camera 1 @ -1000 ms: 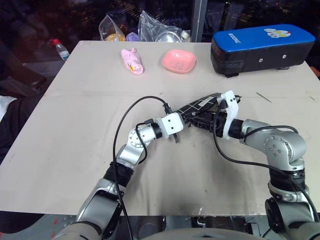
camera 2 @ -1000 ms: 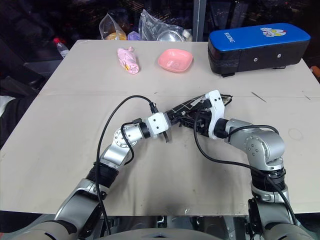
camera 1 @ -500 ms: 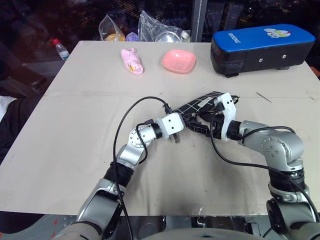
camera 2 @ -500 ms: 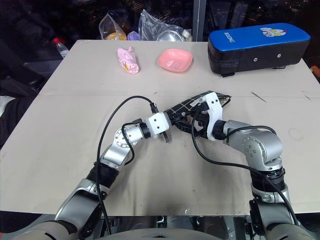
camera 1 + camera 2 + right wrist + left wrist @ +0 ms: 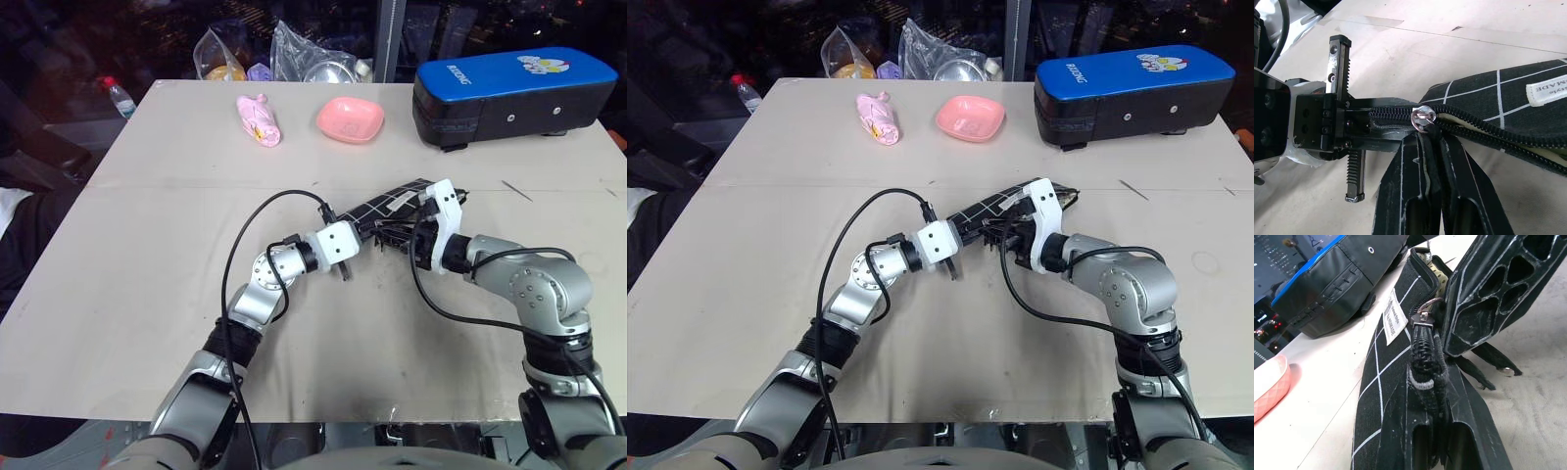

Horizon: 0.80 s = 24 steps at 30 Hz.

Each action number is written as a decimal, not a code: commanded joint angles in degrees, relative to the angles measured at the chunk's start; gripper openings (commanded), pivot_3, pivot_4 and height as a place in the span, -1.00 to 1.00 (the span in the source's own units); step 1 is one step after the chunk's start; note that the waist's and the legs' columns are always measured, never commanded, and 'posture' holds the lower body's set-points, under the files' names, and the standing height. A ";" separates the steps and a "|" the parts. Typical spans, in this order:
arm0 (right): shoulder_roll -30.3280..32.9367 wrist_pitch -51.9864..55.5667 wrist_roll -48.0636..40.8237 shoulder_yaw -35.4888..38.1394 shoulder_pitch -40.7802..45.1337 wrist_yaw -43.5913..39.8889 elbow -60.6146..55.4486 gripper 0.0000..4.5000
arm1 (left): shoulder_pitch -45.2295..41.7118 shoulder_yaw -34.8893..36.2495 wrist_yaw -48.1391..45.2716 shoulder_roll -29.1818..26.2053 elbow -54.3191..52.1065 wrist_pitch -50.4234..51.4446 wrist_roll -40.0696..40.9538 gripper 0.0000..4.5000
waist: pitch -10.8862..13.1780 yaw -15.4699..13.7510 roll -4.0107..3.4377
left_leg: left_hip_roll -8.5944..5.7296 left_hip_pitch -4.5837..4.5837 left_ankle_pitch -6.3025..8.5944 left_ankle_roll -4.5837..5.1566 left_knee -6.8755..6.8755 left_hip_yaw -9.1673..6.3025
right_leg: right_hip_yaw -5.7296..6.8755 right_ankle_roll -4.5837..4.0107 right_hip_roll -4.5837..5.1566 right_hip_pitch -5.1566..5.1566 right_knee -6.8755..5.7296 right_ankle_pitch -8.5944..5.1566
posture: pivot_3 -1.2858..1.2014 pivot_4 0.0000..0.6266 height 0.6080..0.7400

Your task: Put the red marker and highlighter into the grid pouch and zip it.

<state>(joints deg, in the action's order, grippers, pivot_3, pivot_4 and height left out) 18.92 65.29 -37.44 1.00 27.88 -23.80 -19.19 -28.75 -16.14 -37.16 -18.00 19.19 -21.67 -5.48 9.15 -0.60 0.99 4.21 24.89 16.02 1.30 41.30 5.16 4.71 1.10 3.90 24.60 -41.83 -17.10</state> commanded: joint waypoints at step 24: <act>12.41 -7.90 4.96 12.16 -2.35 1.02 8.61 -0.78 | 2.03 4.78 1.07 -6.15 0.05 -1.01 0.89 -1.00 | 0.00 0.02 0.00 | 0.00 -0.01 -0.03 -0.06 -0.04 0.06 | -0.02 0.00 0.02 0.01 0.03 0.00 | 0.03 -0.52 0.19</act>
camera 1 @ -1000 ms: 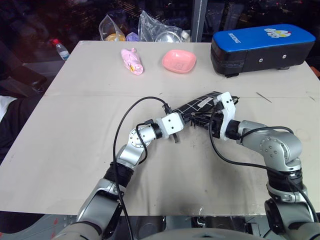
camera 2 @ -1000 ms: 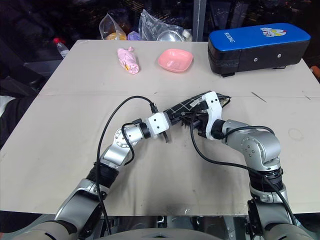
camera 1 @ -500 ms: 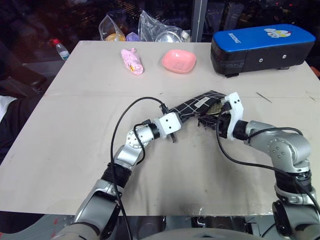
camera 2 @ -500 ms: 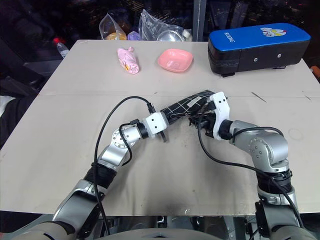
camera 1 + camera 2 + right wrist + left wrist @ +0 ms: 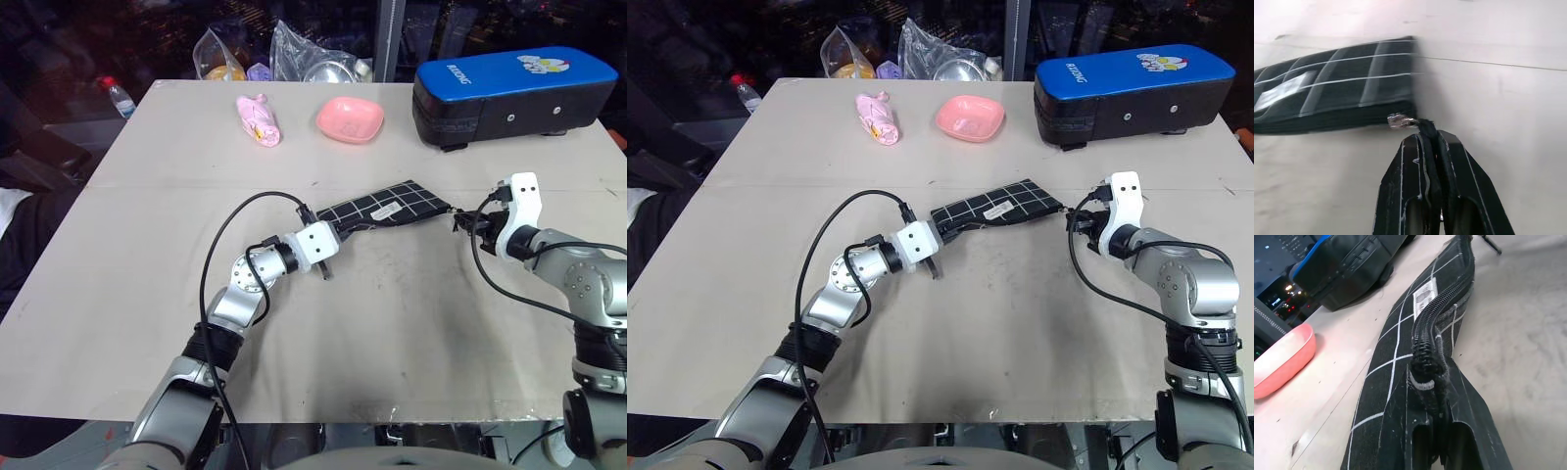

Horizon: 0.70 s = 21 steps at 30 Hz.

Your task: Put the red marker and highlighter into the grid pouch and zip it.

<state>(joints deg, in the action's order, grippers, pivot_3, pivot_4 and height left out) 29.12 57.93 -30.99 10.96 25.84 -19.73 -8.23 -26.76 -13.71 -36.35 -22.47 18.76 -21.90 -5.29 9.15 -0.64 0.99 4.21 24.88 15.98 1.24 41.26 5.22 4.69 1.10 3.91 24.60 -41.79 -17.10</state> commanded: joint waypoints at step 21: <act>15.39 -42.53 2.06 6.77 -27.71 -41.72 2.37 1.00 | 29.99 13.66 -9.11 -10.66 -32.97 31.52 27.21 0.96 | 0.02 -0.10 0.00 | 0.13 -0.08 0.06 0.10 -0.05 -0.06 | -0.04 0.03 0.03 -0.06 0.07 -0.02 | 0.03 -0.52 0.19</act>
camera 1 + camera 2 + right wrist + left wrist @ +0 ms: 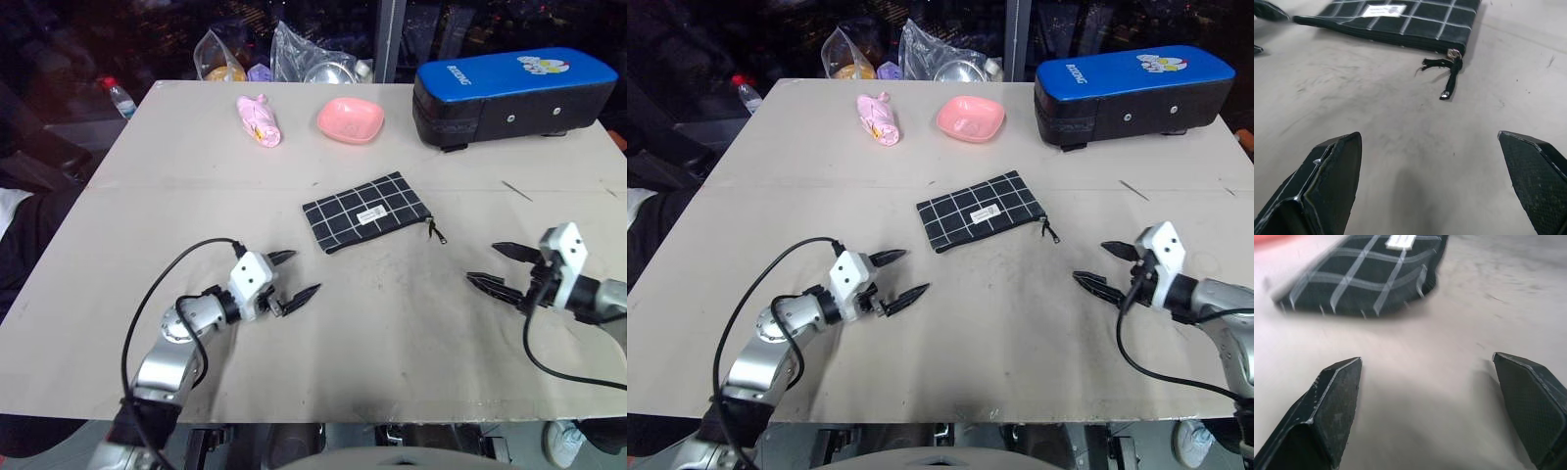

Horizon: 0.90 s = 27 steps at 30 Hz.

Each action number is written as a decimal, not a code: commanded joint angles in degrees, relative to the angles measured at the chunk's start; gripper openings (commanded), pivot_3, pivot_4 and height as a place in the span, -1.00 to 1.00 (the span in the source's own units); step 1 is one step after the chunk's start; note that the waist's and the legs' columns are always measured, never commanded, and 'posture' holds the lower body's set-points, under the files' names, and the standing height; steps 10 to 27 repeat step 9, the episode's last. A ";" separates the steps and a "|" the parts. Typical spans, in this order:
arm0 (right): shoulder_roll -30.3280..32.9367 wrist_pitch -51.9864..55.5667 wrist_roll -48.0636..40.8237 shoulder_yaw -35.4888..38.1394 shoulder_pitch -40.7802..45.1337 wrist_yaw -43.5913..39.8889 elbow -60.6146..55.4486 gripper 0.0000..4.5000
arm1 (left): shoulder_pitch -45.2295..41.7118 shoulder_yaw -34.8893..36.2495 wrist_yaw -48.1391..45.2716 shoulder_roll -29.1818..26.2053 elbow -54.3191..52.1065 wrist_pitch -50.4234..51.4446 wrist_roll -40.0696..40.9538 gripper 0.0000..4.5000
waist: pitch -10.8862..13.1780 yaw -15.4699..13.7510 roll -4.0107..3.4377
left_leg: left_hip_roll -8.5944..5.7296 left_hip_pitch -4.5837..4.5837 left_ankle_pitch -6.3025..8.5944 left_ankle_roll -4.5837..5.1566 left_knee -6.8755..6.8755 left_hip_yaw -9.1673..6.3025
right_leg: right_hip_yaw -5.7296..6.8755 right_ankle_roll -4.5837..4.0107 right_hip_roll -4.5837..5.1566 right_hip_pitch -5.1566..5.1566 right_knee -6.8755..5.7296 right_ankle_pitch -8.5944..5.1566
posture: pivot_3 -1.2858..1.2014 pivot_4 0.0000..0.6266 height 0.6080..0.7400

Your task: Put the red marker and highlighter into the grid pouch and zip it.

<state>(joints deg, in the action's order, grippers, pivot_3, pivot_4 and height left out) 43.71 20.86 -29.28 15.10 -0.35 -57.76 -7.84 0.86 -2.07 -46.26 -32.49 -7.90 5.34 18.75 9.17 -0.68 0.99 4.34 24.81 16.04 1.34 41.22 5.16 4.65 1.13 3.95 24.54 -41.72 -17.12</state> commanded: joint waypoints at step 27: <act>-4.73 -20.88 -0.44 4.16 -0.35 -10.57 18.37 1.00 | 10.32 3.12 4.93 -0.58 -15.44 6.85 0.31 0.96 | 0.00 -0.10 -0.02 | -0.08 -0.06 0.01 0.02 0.00 -0.02 | -0.06 -0.02 -0.10 -0.03 -0.01 0.00 | 0.03 -0.52 0.19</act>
